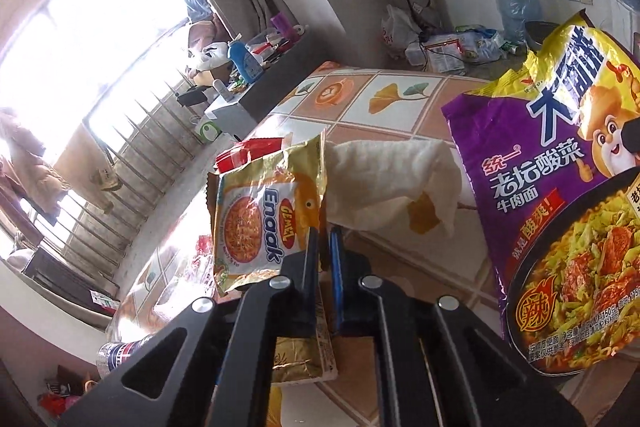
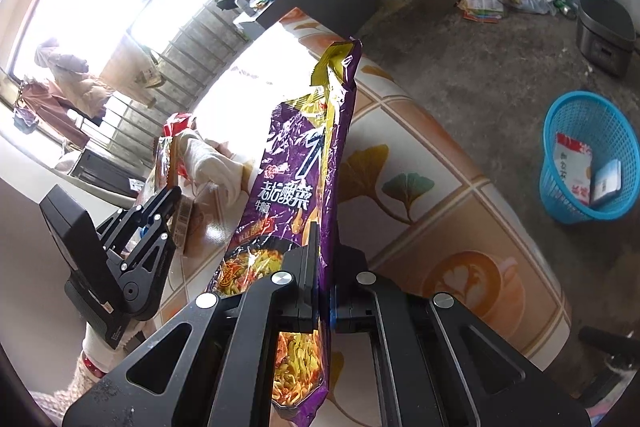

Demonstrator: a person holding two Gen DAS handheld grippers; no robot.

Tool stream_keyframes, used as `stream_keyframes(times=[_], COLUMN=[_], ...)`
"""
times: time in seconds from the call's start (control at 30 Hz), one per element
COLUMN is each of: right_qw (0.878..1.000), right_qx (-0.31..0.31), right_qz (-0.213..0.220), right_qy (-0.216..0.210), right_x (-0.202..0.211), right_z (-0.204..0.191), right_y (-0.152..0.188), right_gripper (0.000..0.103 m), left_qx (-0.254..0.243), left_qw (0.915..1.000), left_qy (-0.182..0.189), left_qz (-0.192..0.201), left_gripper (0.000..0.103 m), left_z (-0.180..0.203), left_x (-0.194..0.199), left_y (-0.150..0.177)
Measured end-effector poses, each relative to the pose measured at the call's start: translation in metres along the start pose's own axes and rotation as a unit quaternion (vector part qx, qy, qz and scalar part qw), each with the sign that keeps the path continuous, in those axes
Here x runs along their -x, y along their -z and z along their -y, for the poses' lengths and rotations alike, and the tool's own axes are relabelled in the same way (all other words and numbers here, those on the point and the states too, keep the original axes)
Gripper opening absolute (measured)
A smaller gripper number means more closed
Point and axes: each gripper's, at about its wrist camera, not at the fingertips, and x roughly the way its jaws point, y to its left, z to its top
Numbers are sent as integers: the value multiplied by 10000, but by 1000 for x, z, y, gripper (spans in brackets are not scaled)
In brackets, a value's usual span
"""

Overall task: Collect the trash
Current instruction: 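Carry the Enaak packet and purple noodle bag over the blue wastebasket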

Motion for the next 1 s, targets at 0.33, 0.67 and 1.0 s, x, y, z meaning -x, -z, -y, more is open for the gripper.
stream_keyframes(times=[0.33, 0.67, 1.0], right_qw=[9997, 9986, 9958], right_qx=[38, -74, -230], right_qz=[86, 344, 699], right_qy=[-227, -407, -540], right_x=[8, 24, 48], right_z=[-1, 4, 16], right_y=[1, -2, -2], right_gripper=[1, 0, 0], left_qx=[712, 1532, 1642], left_qw=[9962, 9779, 9590], left_qy=[359, 898, 1721], left_qz=[336, 1108, 1543], left_gripper=[0, 0, 0], left_z=[-42, -93, -89], left_x=[37, 99, 123], left_y=[-6, -20, -54])
